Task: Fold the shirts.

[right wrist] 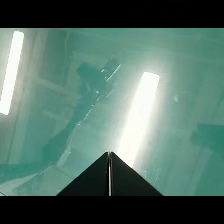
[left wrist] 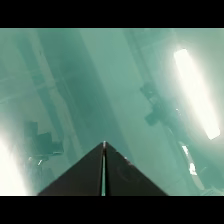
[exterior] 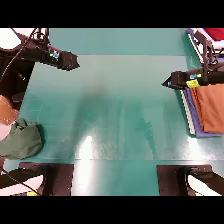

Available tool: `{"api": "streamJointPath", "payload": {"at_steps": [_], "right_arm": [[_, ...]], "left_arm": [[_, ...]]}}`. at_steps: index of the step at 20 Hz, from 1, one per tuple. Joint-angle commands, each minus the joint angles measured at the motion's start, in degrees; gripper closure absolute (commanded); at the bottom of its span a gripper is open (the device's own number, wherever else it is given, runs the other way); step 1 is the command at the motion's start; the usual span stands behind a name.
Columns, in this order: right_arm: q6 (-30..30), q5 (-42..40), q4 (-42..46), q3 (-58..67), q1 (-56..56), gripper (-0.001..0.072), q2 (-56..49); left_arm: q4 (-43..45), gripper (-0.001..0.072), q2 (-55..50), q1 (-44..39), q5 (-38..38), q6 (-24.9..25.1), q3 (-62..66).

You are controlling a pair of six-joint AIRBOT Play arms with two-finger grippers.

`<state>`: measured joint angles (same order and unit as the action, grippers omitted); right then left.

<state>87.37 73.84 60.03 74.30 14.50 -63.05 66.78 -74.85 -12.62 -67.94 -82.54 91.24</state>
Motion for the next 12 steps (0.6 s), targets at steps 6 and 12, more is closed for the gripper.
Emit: {"api": "streamJointPath", "payload": {"at_steps": [6,12], "right_arm": [[0.04,-0.11,-0.02,0.11,0.07,0.0689,-0.07],[0.04,1.07,-0.07,0.11,0.07,0.0689,-0.07]], "left_arm": [[0.00,0.0679,0.02,0.00,0.00,0.02,0.00],[-0.04,0.0679,0.02,-0.02,1.27,0.04,0.00]]}}
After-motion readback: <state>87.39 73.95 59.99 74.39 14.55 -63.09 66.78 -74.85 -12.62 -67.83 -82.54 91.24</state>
